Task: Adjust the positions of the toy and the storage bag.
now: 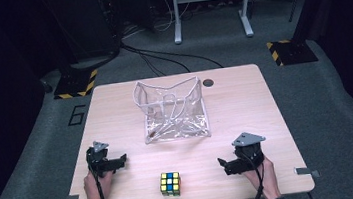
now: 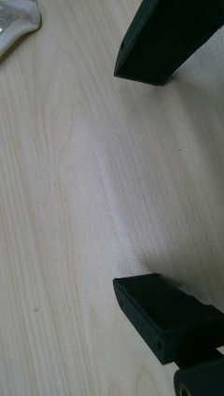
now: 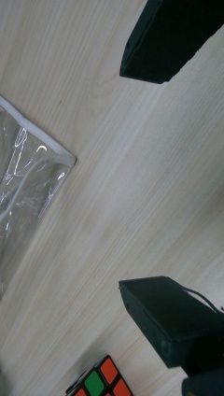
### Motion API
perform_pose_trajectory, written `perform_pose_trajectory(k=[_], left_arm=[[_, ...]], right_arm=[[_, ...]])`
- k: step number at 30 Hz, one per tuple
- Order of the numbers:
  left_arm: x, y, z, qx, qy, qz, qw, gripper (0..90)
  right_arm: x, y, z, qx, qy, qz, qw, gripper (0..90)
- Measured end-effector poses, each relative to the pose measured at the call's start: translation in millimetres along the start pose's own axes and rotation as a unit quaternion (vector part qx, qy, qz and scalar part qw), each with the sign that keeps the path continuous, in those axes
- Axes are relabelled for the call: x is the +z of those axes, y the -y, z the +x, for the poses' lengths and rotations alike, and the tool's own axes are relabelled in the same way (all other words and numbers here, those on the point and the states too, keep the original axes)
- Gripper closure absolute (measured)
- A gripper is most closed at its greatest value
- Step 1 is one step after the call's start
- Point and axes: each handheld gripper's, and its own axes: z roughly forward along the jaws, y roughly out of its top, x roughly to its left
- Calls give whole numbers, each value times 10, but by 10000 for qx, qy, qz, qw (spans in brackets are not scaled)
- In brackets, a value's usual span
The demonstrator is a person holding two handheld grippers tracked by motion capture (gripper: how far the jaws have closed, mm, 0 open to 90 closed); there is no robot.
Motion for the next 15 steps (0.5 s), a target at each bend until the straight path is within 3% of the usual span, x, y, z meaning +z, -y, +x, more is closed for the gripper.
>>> perform_pose_trajectory(k=[9, 15], left_arm=[[-1, -1, 0, -4, -3, 9, 10000, 20], [-8, 3, -1, -22, -18, 26, 10000, 20]], right_arm=[[125, -186, 218, -215, -165, 64, 9996, 6], [189, -265, 324, -159, -311, -4, 9994, 6]])
